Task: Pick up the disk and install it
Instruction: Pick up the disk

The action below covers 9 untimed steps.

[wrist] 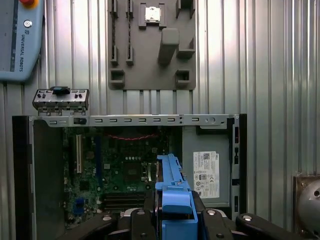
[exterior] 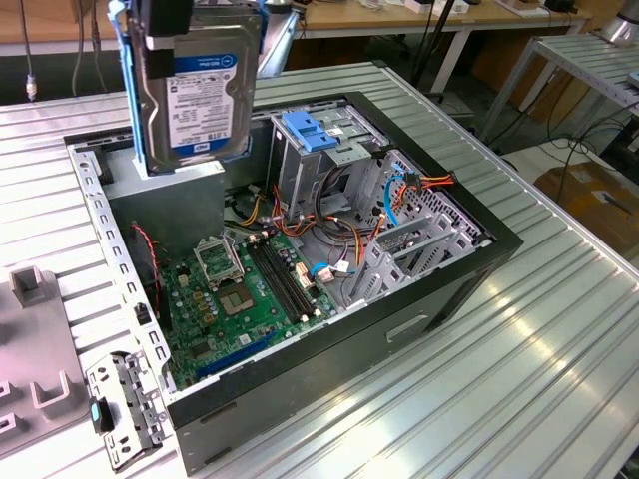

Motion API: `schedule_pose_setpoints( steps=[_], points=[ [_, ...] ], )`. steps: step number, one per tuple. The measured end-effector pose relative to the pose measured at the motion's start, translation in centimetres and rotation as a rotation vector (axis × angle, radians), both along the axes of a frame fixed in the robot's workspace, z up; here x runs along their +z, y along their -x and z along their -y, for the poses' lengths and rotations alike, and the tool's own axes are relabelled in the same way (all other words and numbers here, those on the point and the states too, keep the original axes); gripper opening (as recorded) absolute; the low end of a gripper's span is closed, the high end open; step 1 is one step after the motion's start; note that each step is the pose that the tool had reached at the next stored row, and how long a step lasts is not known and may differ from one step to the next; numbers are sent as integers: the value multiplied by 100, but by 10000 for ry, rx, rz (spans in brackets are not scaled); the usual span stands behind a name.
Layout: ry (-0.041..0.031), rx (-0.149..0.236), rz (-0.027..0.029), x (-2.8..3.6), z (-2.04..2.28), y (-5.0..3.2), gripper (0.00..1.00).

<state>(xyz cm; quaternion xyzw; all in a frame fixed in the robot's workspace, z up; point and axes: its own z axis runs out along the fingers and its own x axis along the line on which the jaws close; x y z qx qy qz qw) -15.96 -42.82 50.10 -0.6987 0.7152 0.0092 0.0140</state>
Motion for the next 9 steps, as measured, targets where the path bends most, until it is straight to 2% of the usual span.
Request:
schedule_pose_setpoints(
  steps=[9],
  points=[
    [0, 0, 0, -1, 0, -417, 37]
  ],
)
